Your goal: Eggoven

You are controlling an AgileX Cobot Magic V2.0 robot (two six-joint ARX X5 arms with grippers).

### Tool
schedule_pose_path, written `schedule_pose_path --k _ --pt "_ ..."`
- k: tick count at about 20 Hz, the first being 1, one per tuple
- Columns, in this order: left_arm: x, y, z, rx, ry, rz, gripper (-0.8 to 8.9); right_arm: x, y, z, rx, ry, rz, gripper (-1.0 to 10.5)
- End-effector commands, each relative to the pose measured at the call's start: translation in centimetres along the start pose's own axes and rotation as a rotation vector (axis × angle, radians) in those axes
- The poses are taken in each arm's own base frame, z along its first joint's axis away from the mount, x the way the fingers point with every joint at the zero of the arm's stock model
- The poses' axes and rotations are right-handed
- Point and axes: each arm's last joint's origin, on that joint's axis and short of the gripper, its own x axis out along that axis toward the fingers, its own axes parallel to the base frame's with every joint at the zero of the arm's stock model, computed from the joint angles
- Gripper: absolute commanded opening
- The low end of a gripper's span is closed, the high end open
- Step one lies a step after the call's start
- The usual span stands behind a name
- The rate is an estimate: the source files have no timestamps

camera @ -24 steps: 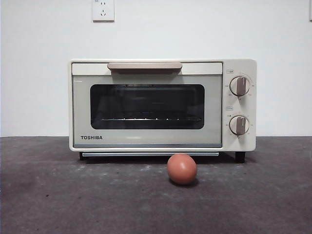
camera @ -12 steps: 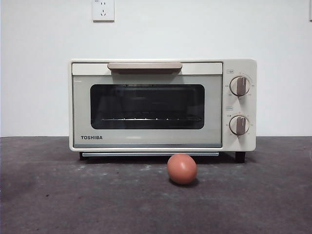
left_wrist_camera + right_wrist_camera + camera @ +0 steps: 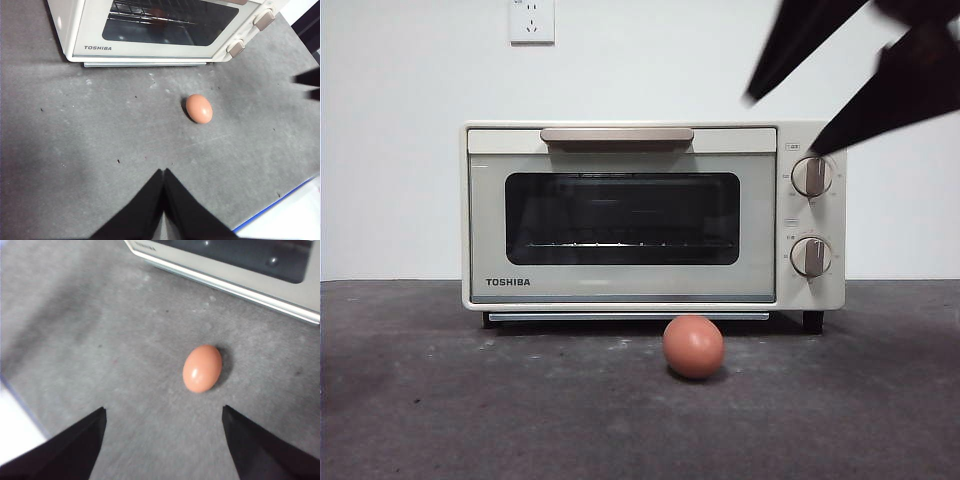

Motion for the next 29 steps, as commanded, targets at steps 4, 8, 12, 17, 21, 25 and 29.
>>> schedule_pose_path --k 4,8,12,17,21,25,29 --pt "-0.2 -0.2 0.4 0.026 -0.017 -0.007 0.07 6.9 0.4 0.7 0.013 0.041 -0.107 3.7" --pt "-0.2 -0.2 0.4 0.026 -0.017 -0.007 0.07 11.2 -0.4 0.8 0.033 0.087 -0.144 3.7" --pt "-0.2 -0.2 0.4 0.026 -0.017 -0.007 0.07 13.9 -1.2 0.7 0.039 0.134 -0.207 3.7" --pt "-0.2 -0.2 0.4 0.026 -0.017 -0.007 0.07 16.0 -1.7 0.5 0.041 0.179 -0.225 3.7" --pt "-0.2 -0.2 0.4 0.026 -0.017 -0.007 0.07 16.7 -2.0 0.0 0.045 0.205 -0.237 3.2" --pt "-0.2 -0.2 0.4 0.026 -0.018 -0.007 0.07 16.7 -2.0 -0.1 0.044 0.211 -0.238 1.2" --pt "-0.2 -0.2 0.5 0.023 -0.02 -0.008 0.07 16.7 -1.8 -0.2 0.043 0.224 -0.231 0.0"
